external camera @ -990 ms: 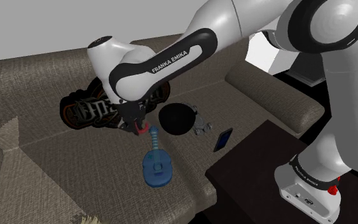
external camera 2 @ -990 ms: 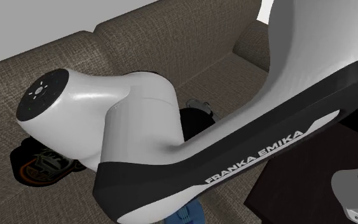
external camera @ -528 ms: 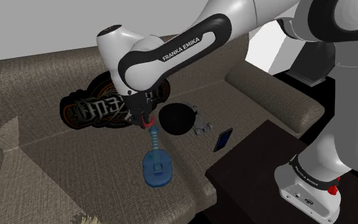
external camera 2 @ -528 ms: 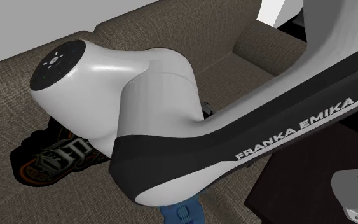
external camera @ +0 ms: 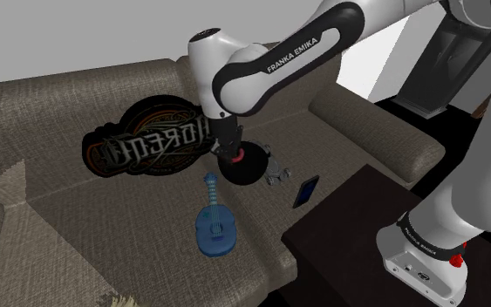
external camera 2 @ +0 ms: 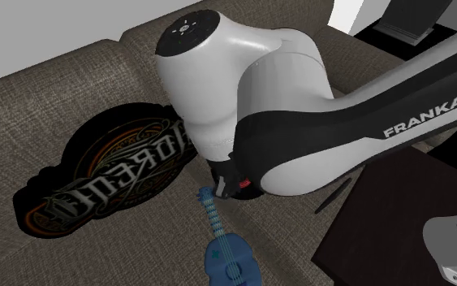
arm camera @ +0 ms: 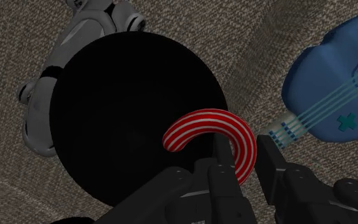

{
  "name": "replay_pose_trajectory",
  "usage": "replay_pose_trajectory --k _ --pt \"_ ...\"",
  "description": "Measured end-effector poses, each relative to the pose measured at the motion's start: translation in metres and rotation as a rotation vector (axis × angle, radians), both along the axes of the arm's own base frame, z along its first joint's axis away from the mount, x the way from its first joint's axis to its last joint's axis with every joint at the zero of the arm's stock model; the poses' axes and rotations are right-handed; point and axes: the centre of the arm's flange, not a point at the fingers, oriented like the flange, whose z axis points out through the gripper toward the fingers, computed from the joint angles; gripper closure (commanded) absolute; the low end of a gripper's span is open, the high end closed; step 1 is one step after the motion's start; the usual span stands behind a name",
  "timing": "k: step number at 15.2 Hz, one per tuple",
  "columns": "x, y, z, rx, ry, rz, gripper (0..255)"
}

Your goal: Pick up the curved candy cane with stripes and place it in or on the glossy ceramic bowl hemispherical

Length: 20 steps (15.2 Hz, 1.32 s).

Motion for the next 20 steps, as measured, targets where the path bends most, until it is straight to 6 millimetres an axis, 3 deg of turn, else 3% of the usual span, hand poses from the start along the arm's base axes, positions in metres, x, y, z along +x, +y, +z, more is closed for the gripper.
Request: replay_pose_trajectory --k 2,4,16,20 --pt "-0.001 -0.029 -0.001 0.000 -0.001 0.000 255" --pt "-0.002 -0.038 -0.007 0.000 0.000 0.000 255" --pt "-0.005 -0.040 -0.068 0.000 0.000 0.001 255" --pt "-0.004 -0.041 -0.073 0.000 0.000 0.001 255"
